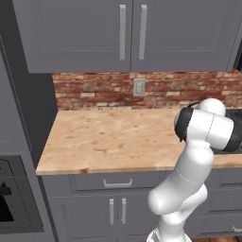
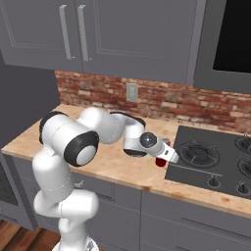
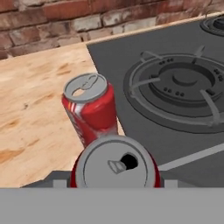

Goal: Four empty soda cans are scattered around the kitchen. Gather all the cans and cluster them next to the stove for recycling.

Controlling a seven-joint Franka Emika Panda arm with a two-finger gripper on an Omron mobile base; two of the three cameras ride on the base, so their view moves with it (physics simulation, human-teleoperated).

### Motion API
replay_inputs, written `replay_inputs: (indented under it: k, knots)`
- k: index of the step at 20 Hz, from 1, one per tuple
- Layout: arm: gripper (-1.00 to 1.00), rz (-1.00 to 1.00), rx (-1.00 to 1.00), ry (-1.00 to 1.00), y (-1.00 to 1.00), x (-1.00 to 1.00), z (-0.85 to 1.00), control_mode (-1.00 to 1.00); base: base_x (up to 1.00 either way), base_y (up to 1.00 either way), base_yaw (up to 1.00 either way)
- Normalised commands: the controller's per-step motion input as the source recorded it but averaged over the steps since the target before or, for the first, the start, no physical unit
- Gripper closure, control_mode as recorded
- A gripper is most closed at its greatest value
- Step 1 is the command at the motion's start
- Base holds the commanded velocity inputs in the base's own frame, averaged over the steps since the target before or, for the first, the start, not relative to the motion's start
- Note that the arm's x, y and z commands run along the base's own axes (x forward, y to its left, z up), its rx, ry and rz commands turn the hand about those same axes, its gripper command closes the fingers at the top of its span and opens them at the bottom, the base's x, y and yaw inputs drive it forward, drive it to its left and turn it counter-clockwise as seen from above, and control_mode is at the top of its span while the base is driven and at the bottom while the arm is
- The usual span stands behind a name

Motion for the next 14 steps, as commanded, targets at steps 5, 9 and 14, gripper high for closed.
replay_inputs:
  k: [5, 9, 14]
  knots:
    - [-1.00, 0.00, 0.00, 0.00, 0.00, 0.00, 0.09, -1.00, 0.00, 0.00, 0.00]
    - [-1.00, 0.00, 0.00, 0.00, 0.01, 0.00, 0.44, -1.00, 0.00, 0.00, 0.00]
    - [-1.00, 0.00, 0.00, 0.00, 0.03, 0.00, 0.56, -1.00, 0.00, 0.00, 0.00]
